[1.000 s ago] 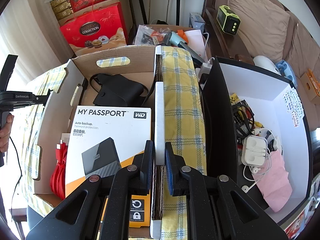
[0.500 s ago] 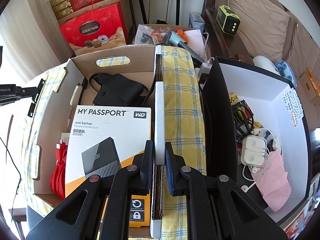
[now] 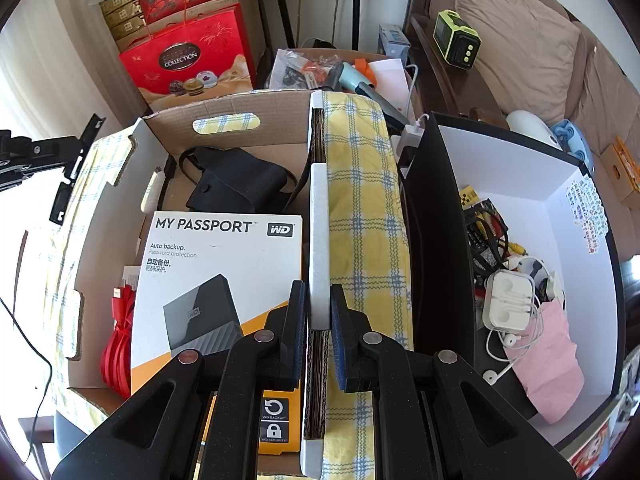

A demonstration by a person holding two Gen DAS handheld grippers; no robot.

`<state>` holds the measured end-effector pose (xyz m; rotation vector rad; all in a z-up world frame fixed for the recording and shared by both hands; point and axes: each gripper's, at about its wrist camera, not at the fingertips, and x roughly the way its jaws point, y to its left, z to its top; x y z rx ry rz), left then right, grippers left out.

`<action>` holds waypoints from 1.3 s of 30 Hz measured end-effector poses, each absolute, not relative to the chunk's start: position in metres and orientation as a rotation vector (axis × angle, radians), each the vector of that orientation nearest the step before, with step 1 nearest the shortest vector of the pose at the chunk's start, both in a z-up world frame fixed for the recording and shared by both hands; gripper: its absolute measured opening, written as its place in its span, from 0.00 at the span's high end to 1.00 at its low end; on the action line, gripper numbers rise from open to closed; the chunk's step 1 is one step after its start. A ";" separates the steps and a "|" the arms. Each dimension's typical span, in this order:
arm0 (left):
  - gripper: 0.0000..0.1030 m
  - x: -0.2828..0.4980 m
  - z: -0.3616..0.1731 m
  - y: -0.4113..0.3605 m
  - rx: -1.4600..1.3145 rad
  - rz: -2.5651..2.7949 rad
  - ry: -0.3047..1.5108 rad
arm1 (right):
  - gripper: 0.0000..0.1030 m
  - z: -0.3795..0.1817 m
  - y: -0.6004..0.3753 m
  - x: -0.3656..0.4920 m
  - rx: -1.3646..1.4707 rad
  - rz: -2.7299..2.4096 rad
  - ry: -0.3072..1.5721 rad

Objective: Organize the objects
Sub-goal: 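Carry the bracket strip into the tray and open the left tool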

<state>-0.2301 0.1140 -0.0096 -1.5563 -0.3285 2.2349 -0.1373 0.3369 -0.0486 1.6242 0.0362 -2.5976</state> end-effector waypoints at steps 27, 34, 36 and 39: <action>0.73 -0.239 -0.048 0.155 -1.658 2.243 -0.280 | 0.88 -0.048 0.337 -0.136 1.617 -2.595 0.020; 0.54 -0.225 -0.024 0.146 -1.587 2.266 -0.235 | 0.88 -0.048 0.337 -0.136 1.618 -2.594 0.016; 0.51 -0.220 -0.020 0.144 -1.577 2.280 -0.207 | 0.88 -0.048 0.337 -0.136 1.618 -2.593 0.015; 0.46 -0.213 -0.018 0.138 -1.587 2.265 -0.209 | 0.88 -0.048 0.338 -0.135 1.619 -2.593 0.005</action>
